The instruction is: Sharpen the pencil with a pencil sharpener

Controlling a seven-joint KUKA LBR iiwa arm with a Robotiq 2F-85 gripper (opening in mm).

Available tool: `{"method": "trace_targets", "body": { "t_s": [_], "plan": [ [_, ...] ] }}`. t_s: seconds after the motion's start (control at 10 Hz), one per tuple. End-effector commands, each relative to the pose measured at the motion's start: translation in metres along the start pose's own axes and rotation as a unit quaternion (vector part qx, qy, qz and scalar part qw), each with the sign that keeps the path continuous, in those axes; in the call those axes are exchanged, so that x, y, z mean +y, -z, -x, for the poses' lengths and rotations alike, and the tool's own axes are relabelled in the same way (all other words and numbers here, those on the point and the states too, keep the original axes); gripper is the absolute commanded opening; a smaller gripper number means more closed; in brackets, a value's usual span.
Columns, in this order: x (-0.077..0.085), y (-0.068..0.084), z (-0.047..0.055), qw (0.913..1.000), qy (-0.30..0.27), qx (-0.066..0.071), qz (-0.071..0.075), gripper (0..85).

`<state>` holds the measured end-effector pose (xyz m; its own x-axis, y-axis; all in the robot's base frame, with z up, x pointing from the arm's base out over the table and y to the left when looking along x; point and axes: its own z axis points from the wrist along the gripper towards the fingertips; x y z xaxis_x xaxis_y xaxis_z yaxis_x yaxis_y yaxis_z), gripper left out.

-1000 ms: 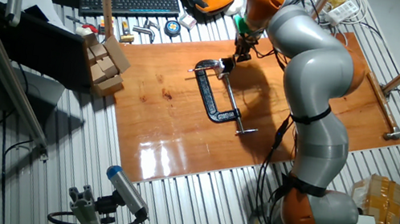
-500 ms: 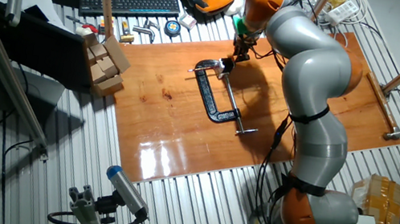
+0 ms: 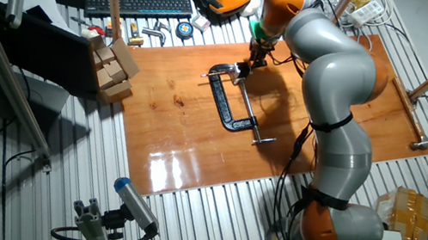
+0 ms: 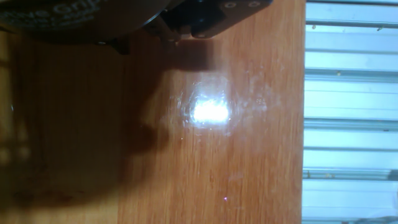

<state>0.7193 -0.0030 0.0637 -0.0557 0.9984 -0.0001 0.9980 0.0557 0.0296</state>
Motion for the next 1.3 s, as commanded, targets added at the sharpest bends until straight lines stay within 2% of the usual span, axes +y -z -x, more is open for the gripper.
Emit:
{"method": "trace_targets", "body": {
  "t_s": [0.0, 0.4, 1.2],
  "plan": [
    [-0.002, -0.001, 0.0, 1.0, 0.0, 0.0, 0.0, 34.0],
    [-0.014, -0.004, -0.001, 1.0, -0.001, 0.0, -0.002, 34.0],
    [-0.023, -0.021, -0.001, 1.0, -0.005, 0.005, -0.001, 34.0]
  ]
}}
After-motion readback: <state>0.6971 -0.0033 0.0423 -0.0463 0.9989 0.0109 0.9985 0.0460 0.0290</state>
